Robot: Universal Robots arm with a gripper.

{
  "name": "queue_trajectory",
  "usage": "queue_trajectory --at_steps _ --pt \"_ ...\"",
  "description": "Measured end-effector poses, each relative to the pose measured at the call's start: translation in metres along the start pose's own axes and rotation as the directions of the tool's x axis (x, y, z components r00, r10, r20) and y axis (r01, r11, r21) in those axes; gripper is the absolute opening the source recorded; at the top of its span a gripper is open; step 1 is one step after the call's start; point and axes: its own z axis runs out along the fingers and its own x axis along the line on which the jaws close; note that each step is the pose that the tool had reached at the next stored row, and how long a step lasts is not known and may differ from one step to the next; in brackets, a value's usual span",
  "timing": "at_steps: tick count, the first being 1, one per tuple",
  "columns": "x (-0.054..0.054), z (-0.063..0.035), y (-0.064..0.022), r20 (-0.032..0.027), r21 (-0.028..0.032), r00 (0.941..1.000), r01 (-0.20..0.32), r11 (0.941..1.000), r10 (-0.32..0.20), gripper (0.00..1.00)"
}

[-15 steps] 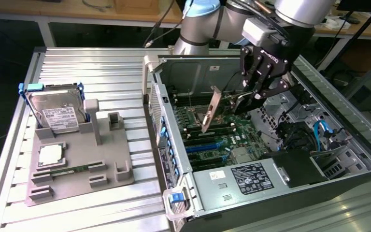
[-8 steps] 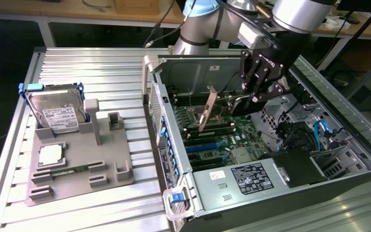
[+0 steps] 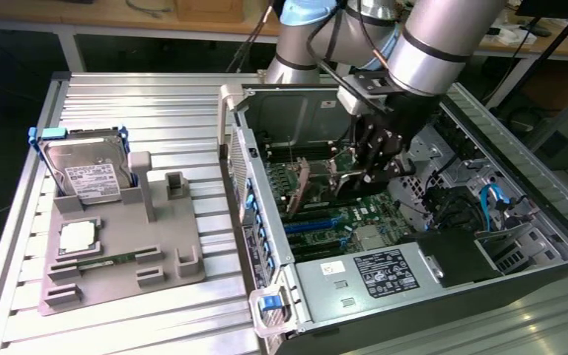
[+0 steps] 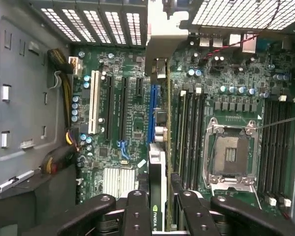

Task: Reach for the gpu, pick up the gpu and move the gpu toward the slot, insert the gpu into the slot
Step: 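Insert the gpu into the slot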

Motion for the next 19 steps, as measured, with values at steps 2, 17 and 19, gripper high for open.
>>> queue_trajectory --at_steps 2,17,19 --pt "-0.002 0.0161 0.0184 -0.0040 0.0009 1.0000 -0.006 1.0000 0.006 0.27" --pt "0.003 0.0466 0.0561 -0.0041 0.0326 1.0000 -0.006 0.9995 0.006 0.27" --pt "0.004 0.0471 0.0560 -0.0032 0.0323 1.0000 -0.006 0.9995 0.006 0.27"
